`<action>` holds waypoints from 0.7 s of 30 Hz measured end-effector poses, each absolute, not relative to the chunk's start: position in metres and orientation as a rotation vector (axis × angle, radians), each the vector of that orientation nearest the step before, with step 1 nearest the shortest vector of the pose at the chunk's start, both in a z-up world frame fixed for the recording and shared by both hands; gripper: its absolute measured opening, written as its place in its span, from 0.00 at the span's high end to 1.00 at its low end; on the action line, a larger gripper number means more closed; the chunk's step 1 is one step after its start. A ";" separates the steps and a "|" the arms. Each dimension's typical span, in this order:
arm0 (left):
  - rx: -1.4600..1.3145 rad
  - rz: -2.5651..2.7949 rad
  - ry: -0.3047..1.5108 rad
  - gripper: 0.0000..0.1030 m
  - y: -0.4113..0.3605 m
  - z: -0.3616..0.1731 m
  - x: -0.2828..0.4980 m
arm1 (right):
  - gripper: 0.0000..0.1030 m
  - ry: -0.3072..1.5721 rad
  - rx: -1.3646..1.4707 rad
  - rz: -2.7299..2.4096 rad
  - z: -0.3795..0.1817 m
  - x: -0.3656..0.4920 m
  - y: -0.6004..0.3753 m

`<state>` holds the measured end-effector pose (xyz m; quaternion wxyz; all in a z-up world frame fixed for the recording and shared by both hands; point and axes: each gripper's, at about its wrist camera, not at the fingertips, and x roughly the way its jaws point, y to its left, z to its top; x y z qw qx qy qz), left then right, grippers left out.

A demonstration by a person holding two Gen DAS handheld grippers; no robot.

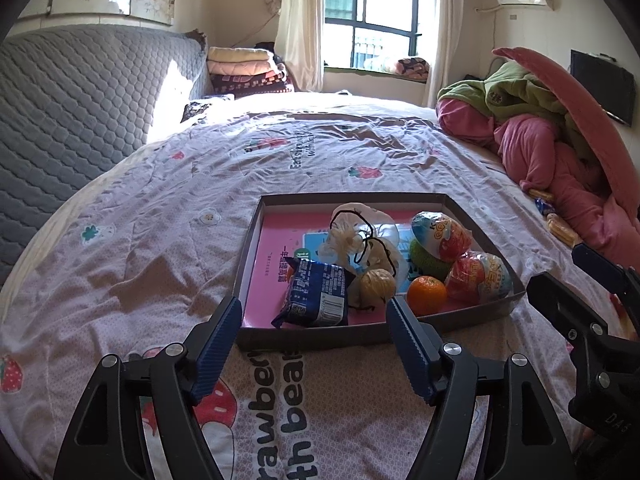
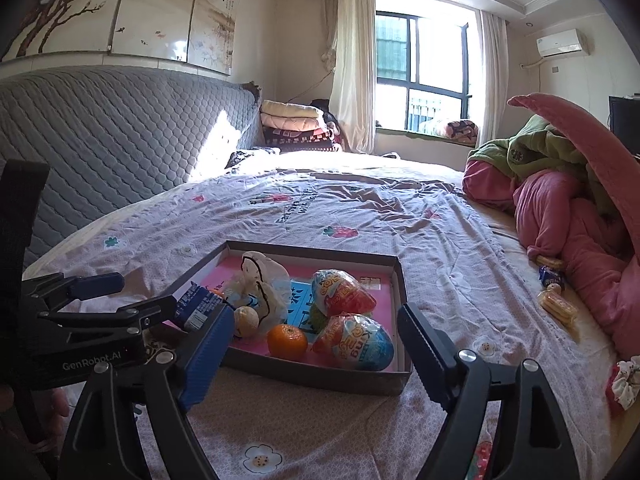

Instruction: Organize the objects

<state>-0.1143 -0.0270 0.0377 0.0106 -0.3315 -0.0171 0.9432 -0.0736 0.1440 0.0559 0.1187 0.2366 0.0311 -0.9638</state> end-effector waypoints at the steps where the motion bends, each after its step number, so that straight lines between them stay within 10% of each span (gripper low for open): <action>1: -1.036 2.943 -0.060 0.26 -0.028 0.038 -0.112 | 0.19 0.081 0.698 -2.820 0.055 -0.072 0.144; 21: -1.051 2.960 -0.096 0.25 -0.040 0.031 -0.078 | 0.12 0.105 0.767 -2.816 0.040 -0.049 0.133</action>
